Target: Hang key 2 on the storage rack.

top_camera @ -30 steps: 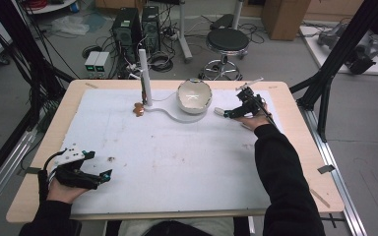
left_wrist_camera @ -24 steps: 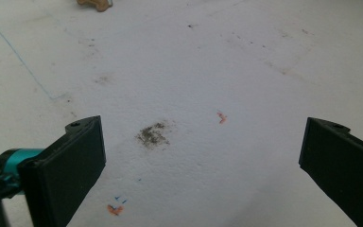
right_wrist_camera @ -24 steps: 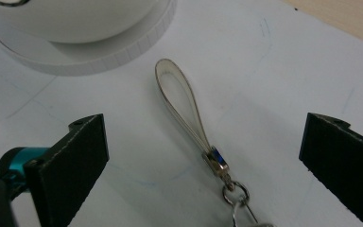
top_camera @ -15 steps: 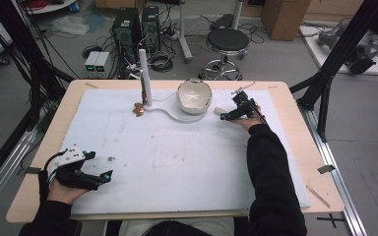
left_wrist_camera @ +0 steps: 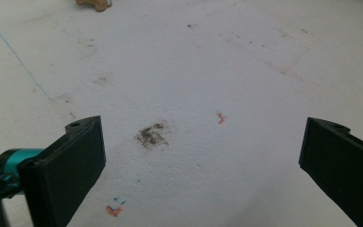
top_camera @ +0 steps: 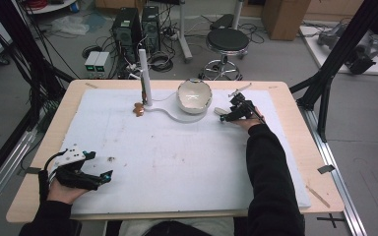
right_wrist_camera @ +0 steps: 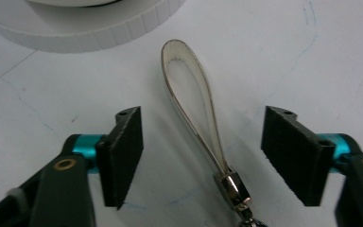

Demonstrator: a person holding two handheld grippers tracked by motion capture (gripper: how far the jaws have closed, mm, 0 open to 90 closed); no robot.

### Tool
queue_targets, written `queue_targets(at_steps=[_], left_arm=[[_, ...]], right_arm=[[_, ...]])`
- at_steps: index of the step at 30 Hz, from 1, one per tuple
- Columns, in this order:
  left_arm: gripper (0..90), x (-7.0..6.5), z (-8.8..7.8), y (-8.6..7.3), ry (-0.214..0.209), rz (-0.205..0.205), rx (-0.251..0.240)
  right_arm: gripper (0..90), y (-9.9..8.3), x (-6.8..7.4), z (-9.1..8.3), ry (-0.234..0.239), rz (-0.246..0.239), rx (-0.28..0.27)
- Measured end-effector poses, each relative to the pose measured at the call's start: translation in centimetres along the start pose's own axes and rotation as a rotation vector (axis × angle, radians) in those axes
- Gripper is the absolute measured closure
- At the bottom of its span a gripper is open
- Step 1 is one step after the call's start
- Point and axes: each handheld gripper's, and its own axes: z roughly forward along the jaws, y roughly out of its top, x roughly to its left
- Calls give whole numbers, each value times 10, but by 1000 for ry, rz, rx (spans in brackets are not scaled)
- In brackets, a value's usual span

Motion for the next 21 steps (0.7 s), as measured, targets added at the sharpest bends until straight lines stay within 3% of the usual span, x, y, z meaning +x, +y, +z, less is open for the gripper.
queue_targets(at_steps=[4,8,11,15,21], left_arm=[[17,0,0,0,-1,0,1],[17,-1,0,0,1,-1,1],[17,0,1,0,1,1,4],[17,0,0,0,-2,6,5],[17,-1,0,0,-2,6,4]], right_arm=[[456,-2,-2,0,-9,-4,13],[703,1,2,-1,-27,-19,9],[841,2,5,0,-2,-39,17],[870,3,7,-2,-19,-43,34],[872,2,4,-8,-28,27,52]])
